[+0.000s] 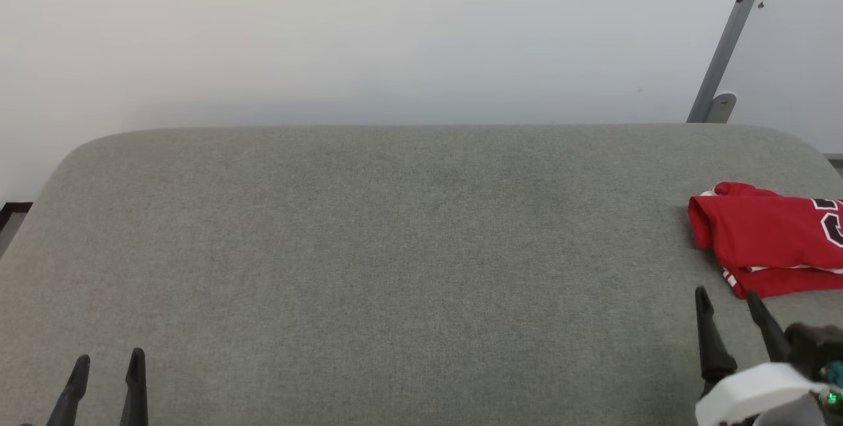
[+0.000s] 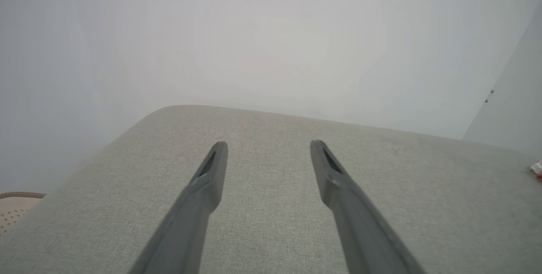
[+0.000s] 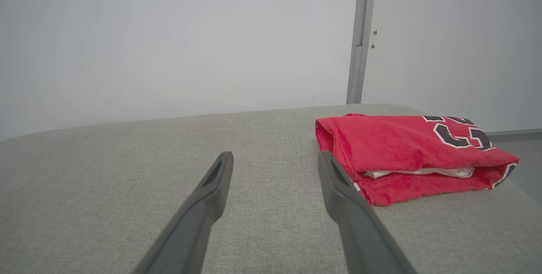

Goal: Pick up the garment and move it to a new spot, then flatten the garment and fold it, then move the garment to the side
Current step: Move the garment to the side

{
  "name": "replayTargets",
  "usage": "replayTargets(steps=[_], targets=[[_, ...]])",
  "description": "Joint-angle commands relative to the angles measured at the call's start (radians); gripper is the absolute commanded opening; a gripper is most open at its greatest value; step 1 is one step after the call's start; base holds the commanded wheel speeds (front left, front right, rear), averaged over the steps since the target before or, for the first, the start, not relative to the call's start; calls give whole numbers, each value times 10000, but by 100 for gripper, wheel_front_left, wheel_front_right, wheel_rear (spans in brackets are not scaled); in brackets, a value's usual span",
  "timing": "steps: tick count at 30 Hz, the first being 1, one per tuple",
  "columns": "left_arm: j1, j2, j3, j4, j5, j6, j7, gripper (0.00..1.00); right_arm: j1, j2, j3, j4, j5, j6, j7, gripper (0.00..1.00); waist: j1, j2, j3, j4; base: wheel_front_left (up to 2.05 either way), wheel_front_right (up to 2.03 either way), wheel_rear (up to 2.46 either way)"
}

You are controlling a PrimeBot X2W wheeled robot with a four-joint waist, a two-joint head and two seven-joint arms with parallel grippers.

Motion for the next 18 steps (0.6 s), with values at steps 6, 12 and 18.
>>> replayTargets(steps=[6,12,18], targets=[[280,-113,-53,-50,-45,-16,-50,100,707,265,-66,-384,-147,-21,2,100,0,-1,-172,-100,0,0,0],[438,-112,-252,-99,-28,-16,-49,100,1145,499,-49,-655,-149,-20,61,100,0,-1,-318,-166,0,0,0],[399,-22,-424,-93,-8,-17,-49,100,1329,608,-55,-824,-180,-20,104,100,0,-1,-378,-193,0,0,0]])
